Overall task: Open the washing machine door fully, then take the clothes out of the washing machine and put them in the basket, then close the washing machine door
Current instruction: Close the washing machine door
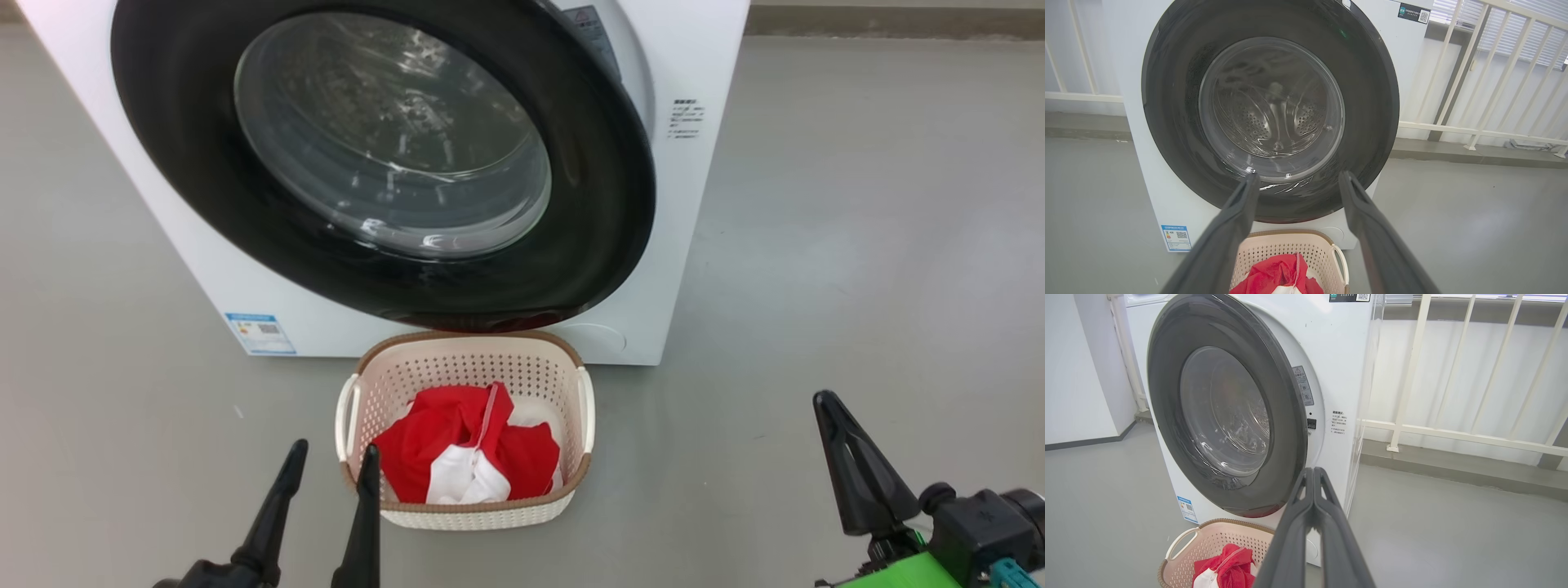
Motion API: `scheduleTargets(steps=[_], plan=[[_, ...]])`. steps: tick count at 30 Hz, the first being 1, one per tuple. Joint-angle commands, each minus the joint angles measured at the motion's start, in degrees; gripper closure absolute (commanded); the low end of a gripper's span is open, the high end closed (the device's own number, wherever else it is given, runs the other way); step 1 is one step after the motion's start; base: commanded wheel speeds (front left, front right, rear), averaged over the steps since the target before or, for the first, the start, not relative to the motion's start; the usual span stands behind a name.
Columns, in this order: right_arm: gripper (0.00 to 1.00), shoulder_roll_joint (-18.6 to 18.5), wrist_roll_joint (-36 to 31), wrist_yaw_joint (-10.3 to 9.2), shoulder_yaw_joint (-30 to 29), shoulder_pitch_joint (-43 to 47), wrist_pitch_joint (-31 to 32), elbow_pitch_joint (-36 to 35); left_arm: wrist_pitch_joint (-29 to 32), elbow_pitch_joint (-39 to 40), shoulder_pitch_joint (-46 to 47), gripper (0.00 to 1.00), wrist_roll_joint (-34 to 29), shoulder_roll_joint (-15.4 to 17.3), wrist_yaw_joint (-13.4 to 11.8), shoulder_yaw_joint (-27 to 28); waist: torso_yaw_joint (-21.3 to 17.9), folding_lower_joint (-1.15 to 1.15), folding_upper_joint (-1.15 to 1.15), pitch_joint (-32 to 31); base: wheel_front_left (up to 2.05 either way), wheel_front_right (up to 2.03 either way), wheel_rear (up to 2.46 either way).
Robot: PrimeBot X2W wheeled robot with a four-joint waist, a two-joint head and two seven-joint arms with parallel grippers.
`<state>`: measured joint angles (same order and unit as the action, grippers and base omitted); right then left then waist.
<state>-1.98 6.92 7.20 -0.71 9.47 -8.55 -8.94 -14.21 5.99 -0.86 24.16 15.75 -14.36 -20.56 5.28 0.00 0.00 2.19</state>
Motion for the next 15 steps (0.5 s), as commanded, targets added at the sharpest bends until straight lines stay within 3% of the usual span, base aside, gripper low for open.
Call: scheduleTargets(steps=[1, 15], plan=[[1.00, -0.89, -0.76, 0.29, 1.89, -3.41, 0.06, -0.73, -0.26, 1.76, 2.90, 0.00, -0.84, 0.38, -0.39, 1.59, 1.46, 0.00, 0.00, 1.32, 0.00, 0.00, 0.00], [1.00, -0.89, -1.78, 0.29, 5.38, -16.01, 0.16, 6.36, -0.48, 2.91, 5.99, 0.00, -1.57, -0.92, 0.17, 0.53, 5.22, 0.00, 0.00, 6.55, 0.00, 0.00, 0.00]])
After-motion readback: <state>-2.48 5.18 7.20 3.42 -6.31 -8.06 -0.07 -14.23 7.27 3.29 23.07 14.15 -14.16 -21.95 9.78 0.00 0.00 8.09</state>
